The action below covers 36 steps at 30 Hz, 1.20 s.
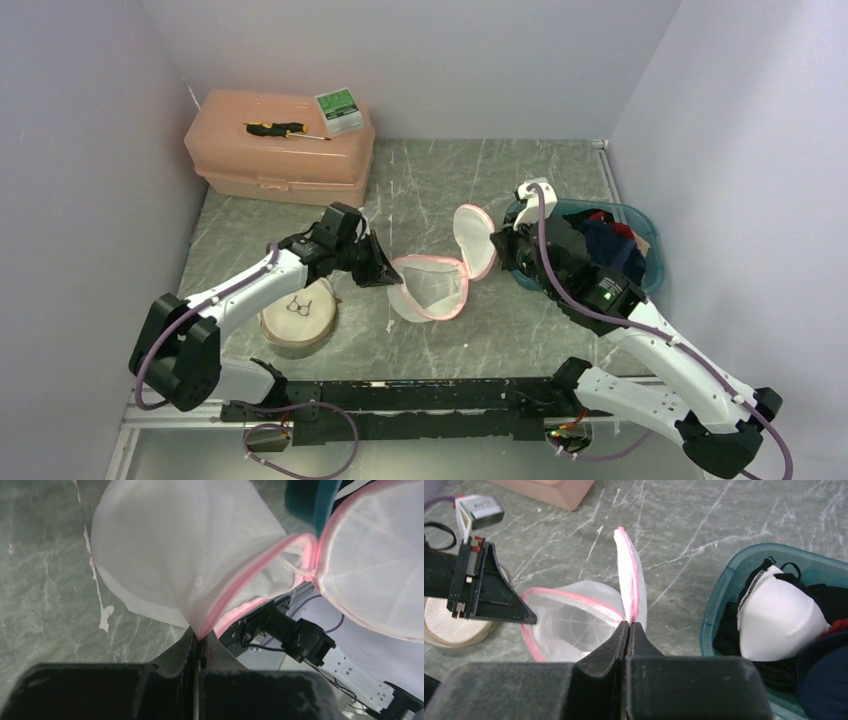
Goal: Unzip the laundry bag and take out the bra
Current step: Close the laundry bag at the center of the board.
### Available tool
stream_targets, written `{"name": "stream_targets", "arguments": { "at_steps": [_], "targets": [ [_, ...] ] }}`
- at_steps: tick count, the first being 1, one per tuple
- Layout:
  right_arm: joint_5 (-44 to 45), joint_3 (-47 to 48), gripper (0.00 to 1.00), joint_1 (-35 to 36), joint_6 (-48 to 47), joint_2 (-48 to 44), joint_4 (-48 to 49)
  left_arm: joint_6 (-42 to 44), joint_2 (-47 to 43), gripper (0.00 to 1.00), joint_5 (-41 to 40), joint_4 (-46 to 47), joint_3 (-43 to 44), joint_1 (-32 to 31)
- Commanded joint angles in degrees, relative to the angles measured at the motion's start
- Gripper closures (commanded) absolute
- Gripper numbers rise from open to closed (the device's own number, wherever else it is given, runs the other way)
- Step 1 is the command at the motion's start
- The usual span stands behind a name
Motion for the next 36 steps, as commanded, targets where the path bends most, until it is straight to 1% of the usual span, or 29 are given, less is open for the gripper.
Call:
{"name": "stream_targets", "arguments": {
  "at_steps": [1, 4, 6, 8, 9, 12, 16, 18, 19, 22, 24, 26, 28, 29, 30, 32, 33, 34, 36],
  "targets": [
    [4.1, 5.1, 1.00, 1.1, -1.3, -1.7, -0.5, -1.3, -1.4, 0.97, 5.8, 6.0, 0.9, 0.5],
    [5.2, 12.8, 1.00, 1.3, -2.0, -1.4, -2.4, 1.5, -2.6, 0.97, 1.6, -0.1, 4.6, 0.5],
    [4.9, 15.4, 1.00, 1.3, -2.0, -1.4, -1.9, 3.6, -3.2, 0.97, -1.3, -3.7, 6.7, 0.5],
    [5.9, 14.9, 1.00, 1.3, -1.7, -0.9, -1.9, 4.3, -3.5, 0.97, -3.2, -5.9, 6.9, 0.5],
    [6.1, 14.1, 1.00, 1.3, -1.4, -0.7, -1.9, 4.3, -4.0, 0.97, -3.1, -5.6, 6.7, 0.5],
    [5.3, 13.2, 1.00, 1.3, -0.5, -2.6, -0.4, 4.1, -7.6, 0.97, -3.4, -6.2, 8.7, 0.5],
    [5.4, 18.0, 1.00, 1.3, -1.6, -3.6, -1.5, 6.9, -10.0, 0.97, -7.1, -10.8, 13.8, 0.5],
    [5.8, 17.2, 1.00, 1.3, -1.3, -2.9, -1.5, 7.3, -8.8, 0.97, -7.0, -10.4, 12.2, 0.6],
    [5.9, 15.5, 1.00, 1.3, -0.2, -2.5, -1.4, 6.9, -7.3, 0.97, -6.2, -9.5, 10.0, 0.5],
    [6.4, 7.3, 1.00, 0.6, 5.7, 0.0, -2.3, 3.8, -0.9, 0.97, 1.2, -0.7, -0.7, 0.5],
    [3.3, 2.7, 1.00, -0.8, 8.6, 2.7, -2.7, 2.1, 2.3, 0.97, 5.5, 3.9, -3.1, 0.5],
    [3.4, 2.0, 1.00, -1.3, 9.4, 4.0, -3.6, 3.5, 0.1, 0.97, 5.1, 2.4, 1.4, 0.5],
    [3.2, 5.2, 1.00, -1.1, 7.1, 0.9, -2.4, 7.4, -3.7, 0.97, 2.0, -3.7, 12.6, 0.4],
    [2.5, 6.9, 1.00, -1.1, 5.2, -1.5, -0.3, 9.3, -5.0, 0.97, -0.3, -9.1, 19.8, 0.3],
    [1.7, 8.6, 1.00, -1.1, 3.3, -4.0, 2.1, 11.0, -6.0, 0.97, -2.7, -11.9, 26.5, 0.3],
    [3.0, 12.4, 1.00, -1.0, 1.1, -7.1, 4.7, 13.3, -8.2, 0.97, -4.8, -13.6, 34.1, 0.1],
    [4.3, 13.9, 1.00, -1.0, 0.3, -7.3, 4.1, 13.3, -9.3, 0.97, -6.2, -14.1, 35.0, 0.1],
    [5.2, 14.4, 1.00, -1.0, 0.1, -6.7, 2.6, 13.2, -10.5, 0.97, -7.1, -13.9, 33.7, 0.0],
    [6.8, 11.8, 1.00, -1.1, 2.1, -5.4, -0.1, 12.1, -12.1, 0.97, -8.2, -12.3, 25.2, 0.0]
  ]
}}
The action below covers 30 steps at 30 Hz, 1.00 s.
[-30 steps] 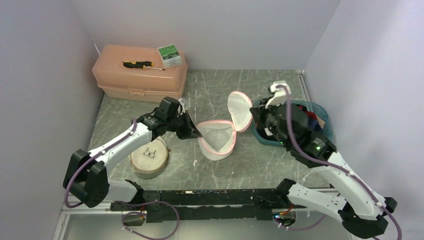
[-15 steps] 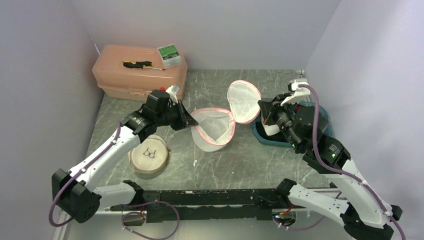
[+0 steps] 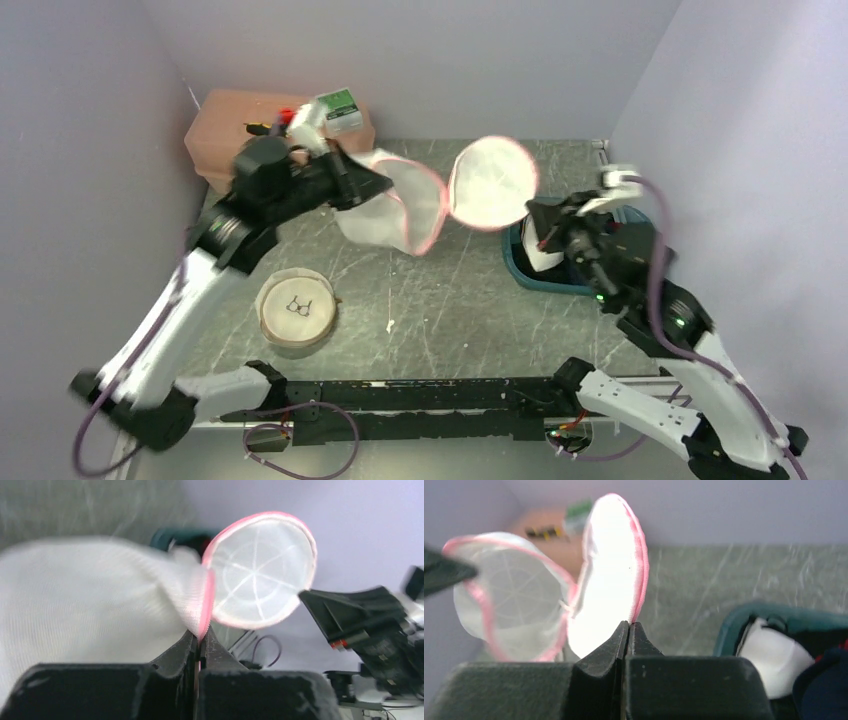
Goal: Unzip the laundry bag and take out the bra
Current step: Close the laundry bag at the center of the board.
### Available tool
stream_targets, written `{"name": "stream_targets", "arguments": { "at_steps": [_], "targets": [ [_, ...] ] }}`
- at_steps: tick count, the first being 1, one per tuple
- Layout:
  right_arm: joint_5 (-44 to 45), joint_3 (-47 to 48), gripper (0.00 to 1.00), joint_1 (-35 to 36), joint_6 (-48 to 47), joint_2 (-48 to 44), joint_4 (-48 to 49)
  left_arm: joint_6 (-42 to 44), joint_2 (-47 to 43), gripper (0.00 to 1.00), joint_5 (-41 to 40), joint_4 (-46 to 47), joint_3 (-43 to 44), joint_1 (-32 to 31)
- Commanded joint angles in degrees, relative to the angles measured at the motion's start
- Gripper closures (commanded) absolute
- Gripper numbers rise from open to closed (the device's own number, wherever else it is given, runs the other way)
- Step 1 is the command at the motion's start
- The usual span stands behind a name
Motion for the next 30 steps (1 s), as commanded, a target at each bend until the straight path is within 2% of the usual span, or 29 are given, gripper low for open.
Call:
{"name": "stream_targets", "arguments": {
  "at_steps": [1, 4, 6, 8, 13, 15, 21, 30],
  "targets": [
    [3.7, -0.9, 1.00, -0.2, 0.9, -0.7, 2.8, 0.4, -7.3, 0.97, -3.8, -1.9, -13.3, -0.2],
    [1.1, -9.5, 1.00, -0.3, 4.9, 0.4, 4.9, -6.0, -4.4, 0.97, 3.0, 9.4, -30.5, -0.2],
    [0.5, -11.7, 1.00, -0.3, 5.5, 1.3, 5.2, -8.2, -2.6, 0.97, 6.8, 14.1, -34.7, -0.4],
    [0.6, -10.8, 1.00, -0.3, 4.5, 0.9, 5.2, -5.9, -3.3, 0.97, 5.1, 10.4, -31.1, -0.4],
    [2.5, -1.1, 1.00, -0.3, 0.0, 0.4, 2.9, 1.3, -5.0, 0.97, -1.8, -1.0, -13.5, -0.4],
    [2.8, 1.6, 1.00, -0.3, -0.9, 0.5, 2.1, 2.0, -4.4, 0.97, -2.4, -2.8, -11.4, -0.4],
    [3.2, 2.0, 1.00, -0.3, -1.5, -0.2, 0.3, -2.6, -4.4, 0.97, 1.3, 4.1, -20.2, -0.5],
    [2.8, 4.1, 1.00, -0.3, -5.1, 1.0, -2.5, -5.3, -3.5, 0.97, 2.4, 7.8, -26.3, -0.5]
  ]
}}
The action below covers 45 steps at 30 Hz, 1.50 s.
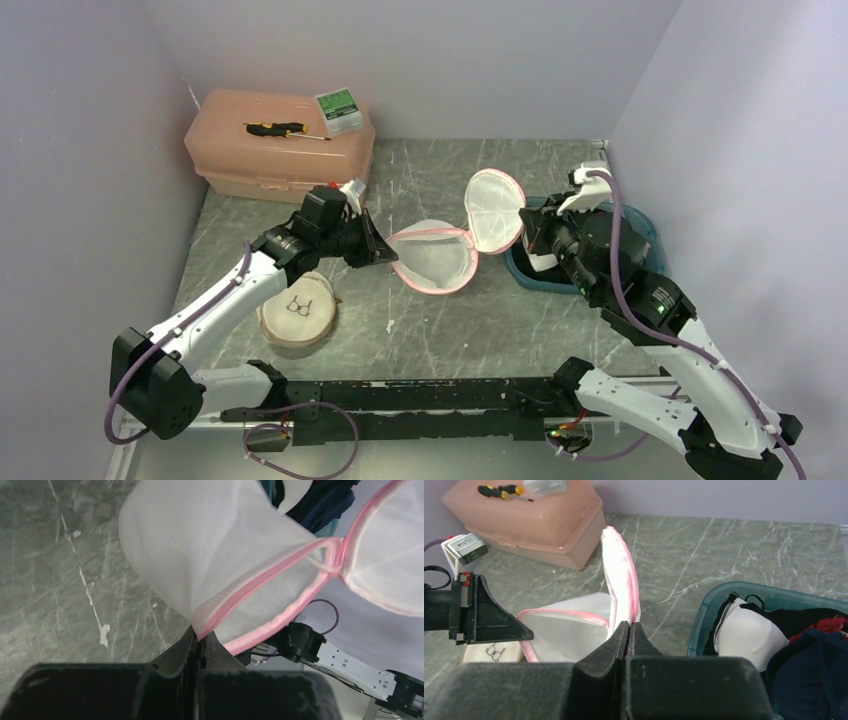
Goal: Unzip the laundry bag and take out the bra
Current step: Close the laundry bag at the center of the board.
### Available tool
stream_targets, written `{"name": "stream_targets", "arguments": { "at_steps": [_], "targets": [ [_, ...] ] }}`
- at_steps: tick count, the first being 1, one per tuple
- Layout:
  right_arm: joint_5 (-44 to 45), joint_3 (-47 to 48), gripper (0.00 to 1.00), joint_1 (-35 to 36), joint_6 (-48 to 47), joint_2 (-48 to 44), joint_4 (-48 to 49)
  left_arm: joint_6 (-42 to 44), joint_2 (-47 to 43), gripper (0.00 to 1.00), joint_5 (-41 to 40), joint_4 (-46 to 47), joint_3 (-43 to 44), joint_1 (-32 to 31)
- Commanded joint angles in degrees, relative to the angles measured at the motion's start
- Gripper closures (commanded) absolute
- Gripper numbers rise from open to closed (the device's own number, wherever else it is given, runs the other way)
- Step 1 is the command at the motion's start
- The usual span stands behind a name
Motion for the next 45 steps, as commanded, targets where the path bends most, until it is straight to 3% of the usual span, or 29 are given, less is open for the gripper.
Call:
{"name": "stream_targets", "arguments": {
  "at_steps": [1, 9, 19, 28, 36, 45],
  "targets": [
    [0.4, 1.6, 1.00, 0.0, -2.9, 0.8, -0.7, -2.1, -1.0, 0.97, 1.8, 4.5, -2.7, -0.1],
    [0.0, -4.9, 1.00, 0.1, -1.3, 1.4, 0.2, -5.1, 1.6, 0.97, 3.2, 10.3, -8.7, -1.6],
    [3.3, -4.1, 1.00, 0.3, -1.5, 1.5, -1.9, -2.5, 5.7, 0.97, 1.5, 9.3, -3.2, -4.6],
    [1.1, -15.0, 1.00, 1.5, 4.4, 1.9, 2.2, -2.8, 7.7, 0.97, 0.6, 10.2, -7.1, -4.5],
    [14.2, -14.3, 1.00, 9.0, 4.9, 7.0, -1.0, -2.1, 12.9, 0.97, 1.6, 10.7, -6.7, -4.5],
    [26.9, -12.7, 1.00, 18.2, 6.0, 18.1, -2.5, -2.2, 11.2, 0.97, 1.0, 11.4, -8.8, -4.4]
  ]
}}
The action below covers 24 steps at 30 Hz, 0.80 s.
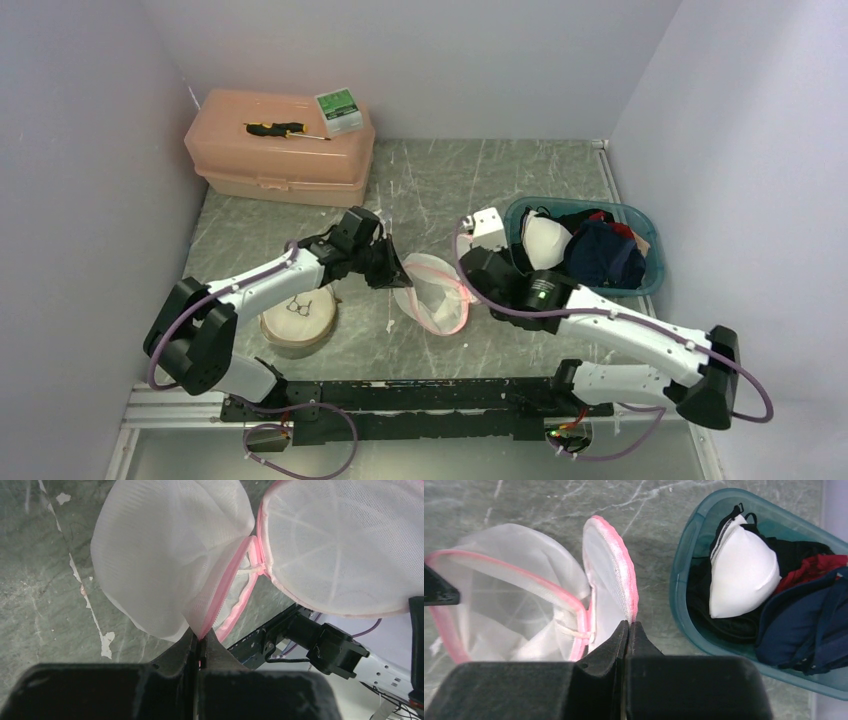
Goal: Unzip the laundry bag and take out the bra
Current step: Close the laundry bag at the center of the board.
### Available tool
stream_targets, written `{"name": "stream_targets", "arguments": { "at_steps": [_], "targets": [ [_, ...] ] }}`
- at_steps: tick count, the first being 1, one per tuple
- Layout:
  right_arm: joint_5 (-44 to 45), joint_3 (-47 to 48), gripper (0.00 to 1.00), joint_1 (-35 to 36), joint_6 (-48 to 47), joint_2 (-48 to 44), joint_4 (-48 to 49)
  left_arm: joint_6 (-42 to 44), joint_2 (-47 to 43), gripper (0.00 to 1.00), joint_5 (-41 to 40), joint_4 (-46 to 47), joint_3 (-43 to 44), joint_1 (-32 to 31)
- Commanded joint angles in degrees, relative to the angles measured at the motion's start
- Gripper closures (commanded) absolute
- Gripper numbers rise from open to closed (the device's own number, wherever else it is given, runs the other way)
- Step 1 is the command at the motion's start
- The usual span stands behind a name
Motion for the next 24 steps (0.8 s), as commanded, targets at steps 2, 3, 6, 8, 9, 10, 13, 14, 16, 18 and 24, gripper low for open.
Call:
{"name": "stream_targets", "arguments": {
  "at_steps": [2, 3, 6, 8, 9, 10, 13, 14, 16, 18, 24],
  "targets": [
    [9.1, 3.6, 1.00, 4.1, 1.3, 5.2, 0.0, 0.9, -3.1, 0.96, -1.3, 0.6, -1.7, 0.2],
    [9.7, 4.2, 1.00, 4.9, 1.3, 6.3, 0.3, 1.0, -3.6, 0.95, -2.0, -0.1, -1.8, 0.4],
    [10.9, 6.3, 1.00, 7.6, 1.2, 9.7, 0.4, 1.4, -4.5, 0.93, -4.8, -2.5, -1.9, 0.9],
    [10.9, 7.3, 1.00, 9.5, 1.4, 12.0, 0.8, 1.5, -4.8, 0.92, -6.6, -3.5, -2.0, 1.1],
    [10.8, 7.6, 1.00, 10.1, 1.3, 13.1, 1.3, 1.5, -4.8, 0.92, -7.2, -3.7, -2.0, 1.2],
    [10.6, 7.9, 1.00, 10.8, 1.3, 14.7, 1.6, 1.6, -4.8, 0.92, -7.7, -3.8, -2.1, 1.4],
    [10.3, 9.3, 1.00, 12.4, 1.7, 18.0, 2.2, 1.9, -4.2, 0.92, -8.3, -3.4, -2.1, 1.7],
    [9.7, 9.7, 1.00, 12.9, 1.5, 18.9, 2.8, 2.0, -3.7, 0.92, -8.4, -3.3, -1.9, 1.8],
    [8.2, 10.1, 1.00, 13.9, 1.0, 20.4, 4.6, 2.2, -2.7, 0.92, -8.6, -3.2, -1.5, 1.9],
    [6.3, 10.6, 1.00, 15.0, 0.1, 21.7, 6.2, 2.2, -1.7, 0.92, -8.4, -2.9, -1.5, 2.1],
    [-1.1, 11.5, 1.00, 15.6, -1.5, 24.7, 10.2, 1.5, -0.9, 0.93, -8.4, -1.6, -3.0, 2.7]
  ]
}}
